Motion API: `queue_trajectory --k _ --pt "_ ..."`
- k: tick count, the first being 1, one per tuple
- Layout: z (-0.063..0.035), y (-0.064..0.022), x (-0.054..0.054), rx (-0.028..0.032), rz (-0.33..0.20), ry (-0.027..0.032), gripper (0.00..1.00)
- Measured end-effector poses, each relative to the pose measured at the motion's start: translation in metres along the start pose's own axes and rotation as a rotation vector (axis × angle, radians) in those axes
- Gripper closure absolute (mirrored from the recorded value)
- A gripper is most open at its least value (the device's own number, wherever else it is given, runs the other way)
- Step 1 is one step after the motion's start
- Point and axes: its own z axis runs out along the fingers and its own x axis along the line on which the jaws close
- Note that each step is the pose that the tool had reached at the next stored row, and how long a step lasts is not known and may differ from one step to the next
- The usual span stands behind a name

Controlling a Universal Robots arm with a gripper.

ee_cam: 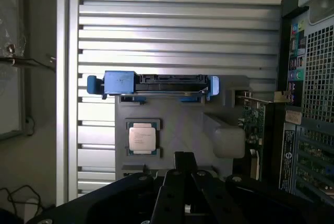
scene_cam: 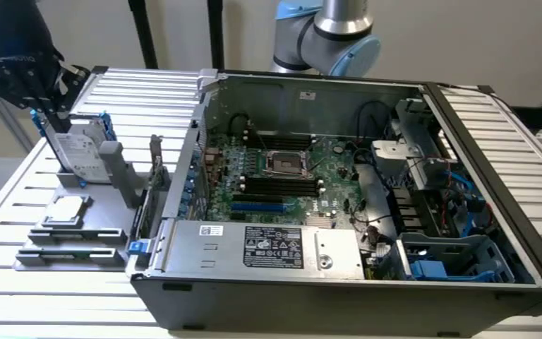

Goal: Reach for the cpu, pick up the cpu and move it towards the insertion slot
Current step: 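Pick up the cpu and move it towards the insertion slot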

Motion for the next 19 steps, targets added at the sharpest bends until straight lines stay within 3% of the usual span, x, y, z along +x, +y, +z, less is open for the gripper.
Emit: queue_trajectory --k 5,9,19 --pt "0.0001 0.0001 0.001 0.0000 0.000 0.0000 0.89" --pt "0.0014 0.0002 0.012 0.0000 0.000 0.0005 0.89" --pt "0.0067 -0.0032 0.045 -0.0001 0.001 0.0157 0.89"
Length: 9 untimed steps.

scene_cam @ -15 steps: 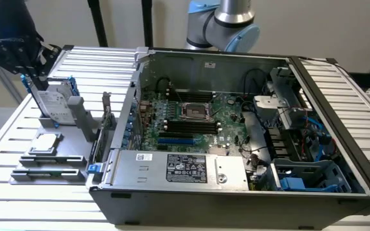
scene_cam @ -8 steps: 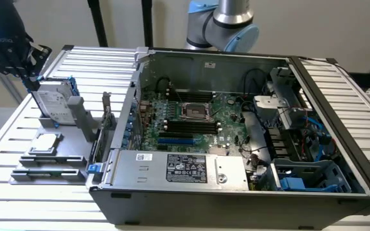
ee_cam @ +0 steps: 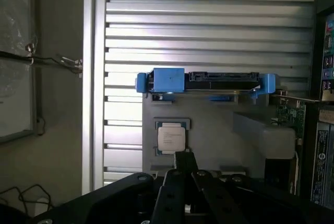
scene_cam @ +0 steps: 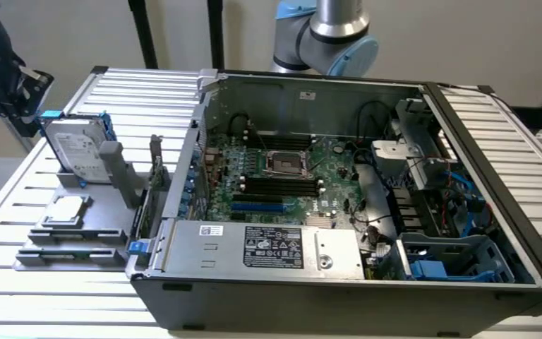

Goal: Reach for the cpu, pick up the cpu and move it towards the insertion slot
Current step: 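Pick up the cpu and move it towards the insertion slot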

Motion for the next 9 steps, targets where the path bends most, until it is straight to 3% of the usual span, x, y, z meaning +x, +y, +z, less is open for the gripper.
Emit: queue_trajectory --k 6,8,9 --pt "0.0002 -0.0025 0.0027 0.0002 -0.003 -0.0003 0.89" --pt "0.0003 -0.0026 0.0028 0.0002 -0.003 -0.0006 0.88" --pt "0.0003 -0.0026 0.0029 0.0002 -0.003 -0.0007 0.82"
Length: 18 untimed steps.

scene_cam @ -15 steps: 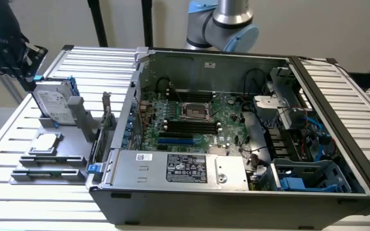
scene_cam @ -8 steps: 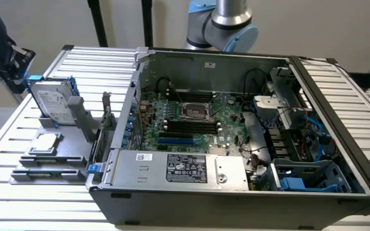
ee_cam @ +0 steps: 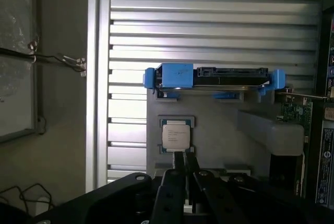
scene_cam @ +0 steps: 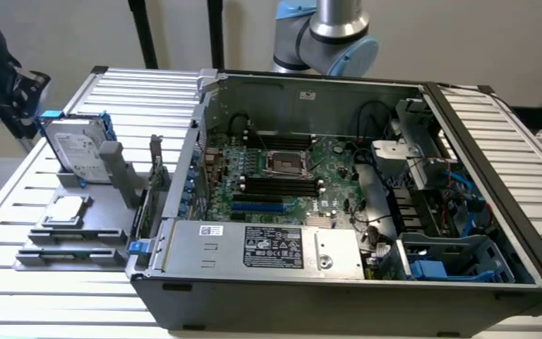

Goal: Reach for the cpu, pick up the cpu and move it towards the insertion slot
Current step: 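Pick up the cpu and move it towards the insertion slot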

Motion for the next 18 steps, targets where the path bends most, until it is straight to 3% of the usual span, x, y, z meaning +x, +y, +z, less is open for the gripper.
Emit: queue_trajectory --k 1,2,5,8,11,12,18 --pt "0.0000 0.0000 0.000 0.0000 0.000 0.0001 0.82" --pt "0.0000 0.0000 0.000 0.0000 0.000 0.0001 0.70" --pt "0.0001 0.0000 0.001 0.0001 -0.002 0.0001 0.64" --pt "0.0004 0.0000 0.001 0.0002 -0.006 0.0004 0.47" --pt "0.0013 -0.0001 0.001 0.0002 -0.009 0.0004 0.41" --pt "0.0018 -0.0002 0.001 0.0001 -0.010 0.0003 0.35" --pt "0.0116 -0.0030 0.001 0.0003 -0.016 0.0007 0.35"
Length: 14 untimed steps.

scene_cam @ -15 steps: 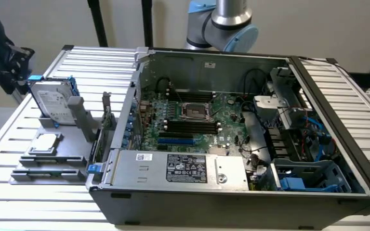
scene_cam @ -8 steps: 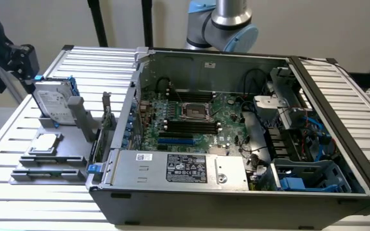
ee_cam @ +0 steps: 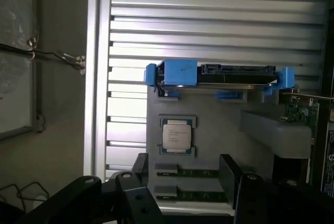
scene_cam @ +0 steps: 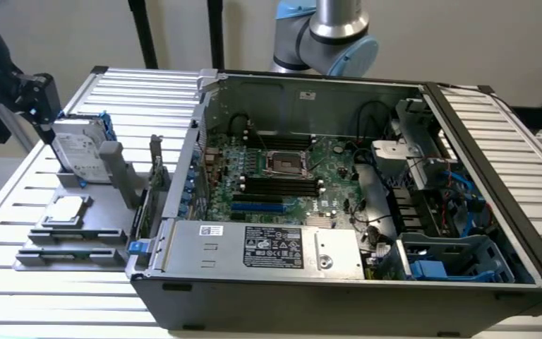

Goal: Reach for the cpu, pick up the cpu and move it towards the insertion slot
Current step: 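Pick up the cpu and move it towards the insertion slot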

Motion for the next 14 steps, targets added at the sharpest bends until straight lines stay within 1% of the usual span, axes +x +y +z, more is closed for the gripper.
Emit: queue_trajectory --k 14 --pt "0.0253 -0.0079 0.000 0.0002 -0.011 0.0004 0.35"
